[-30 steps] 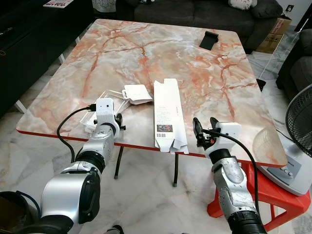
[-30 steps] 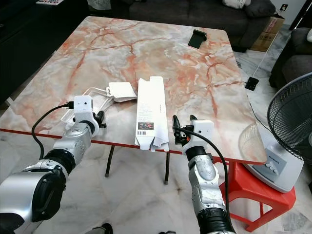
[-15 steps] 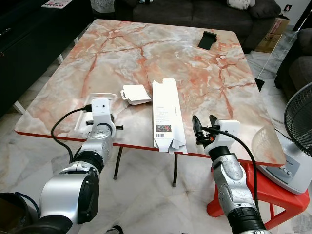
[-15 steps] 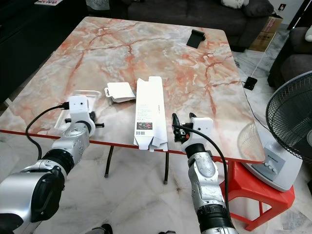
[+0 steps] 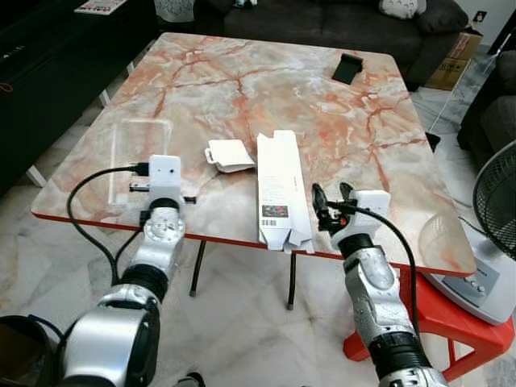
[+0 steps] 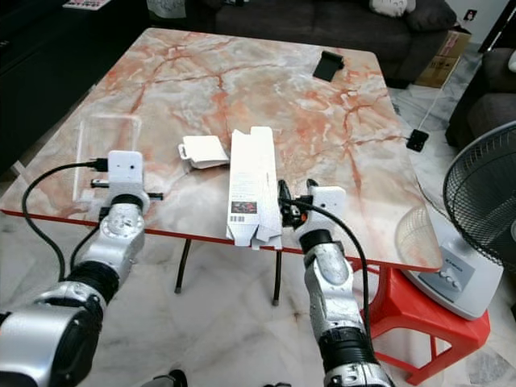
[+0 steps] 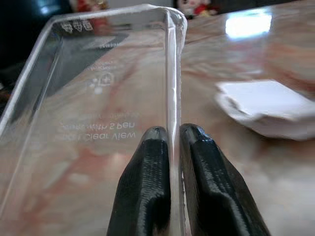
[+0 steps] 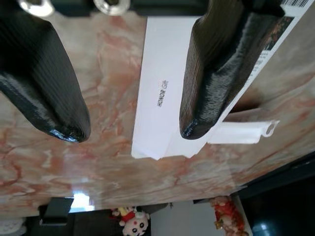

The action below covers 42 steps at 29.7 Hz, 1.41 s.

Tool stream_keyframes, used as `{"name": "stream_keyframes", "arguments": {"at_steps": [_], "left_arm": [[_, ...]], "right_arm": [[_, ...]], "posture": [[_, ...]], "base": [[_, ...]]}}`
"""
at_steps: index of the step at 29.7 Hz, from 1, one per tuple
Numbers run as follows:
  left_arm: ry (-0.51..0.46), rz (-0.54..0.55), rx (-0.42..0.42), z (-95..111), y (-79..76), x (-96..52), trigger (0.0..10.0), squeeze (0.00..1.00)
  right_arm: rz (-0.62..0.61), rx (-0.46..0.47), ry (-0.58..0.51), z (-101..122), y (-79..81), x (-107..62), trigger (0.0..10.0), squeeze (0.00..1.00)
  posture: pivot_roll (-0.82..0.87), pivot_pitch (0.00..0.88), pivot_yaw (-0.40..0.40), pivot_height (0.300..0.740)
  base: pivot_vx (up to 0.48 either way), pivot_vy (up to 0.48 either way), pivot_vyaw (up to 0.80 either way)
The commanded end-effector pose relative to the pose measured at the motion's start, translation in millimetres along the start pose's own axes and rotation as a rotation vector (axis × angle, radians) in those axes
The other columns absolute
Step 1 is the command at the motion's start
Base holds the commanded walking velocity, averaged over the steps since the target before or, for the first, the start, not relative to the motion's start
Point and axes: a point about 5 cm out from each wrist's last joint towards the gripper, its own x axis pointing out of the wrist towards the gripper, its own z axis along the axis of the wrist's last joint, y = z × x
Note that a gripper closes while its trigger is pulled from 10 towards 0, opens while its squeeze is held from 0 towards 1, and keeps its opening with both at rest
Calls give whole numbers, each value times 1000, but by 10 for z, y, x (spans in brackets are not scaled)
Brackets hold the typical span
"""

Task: Picking trash to rubbish bin

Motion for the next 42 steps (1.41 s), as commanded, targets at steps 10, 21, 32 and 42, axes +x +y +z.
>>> {"name": "stream_keyframes", "arguments": {"at_steps": [10, 21, 32, 42], "left_arm": [[-172, -114, 47, 115, -302, -165, 10000, 0], [-259, -131, 28, 317, -285, -76, 10000, 0], [-228, -138, 8, 257, -296, -94, 10000, 0], [-208, -137, 7, 212, -288, -105, 10000, 0]], "right_arm": [[-36, -5, -45, 79, -89, 75, 10000, 0], [-52, -16, -82, 162, -144, 142, 10000, 0], [-79, -22, -77, 124, -227, 106, 10000, 0], [-85, -21, -73, 94, -238, 92, 10000, 0]], "posture": [[-77, 37, -60, 740], [-82, 5, -46, 740], [-88, 0, -37, 740], [-93, 0, -36, 740]], "base": [[0, 0, 0], [0, 0, 0], [0, 0, 0], [0, 0, 0]]}}
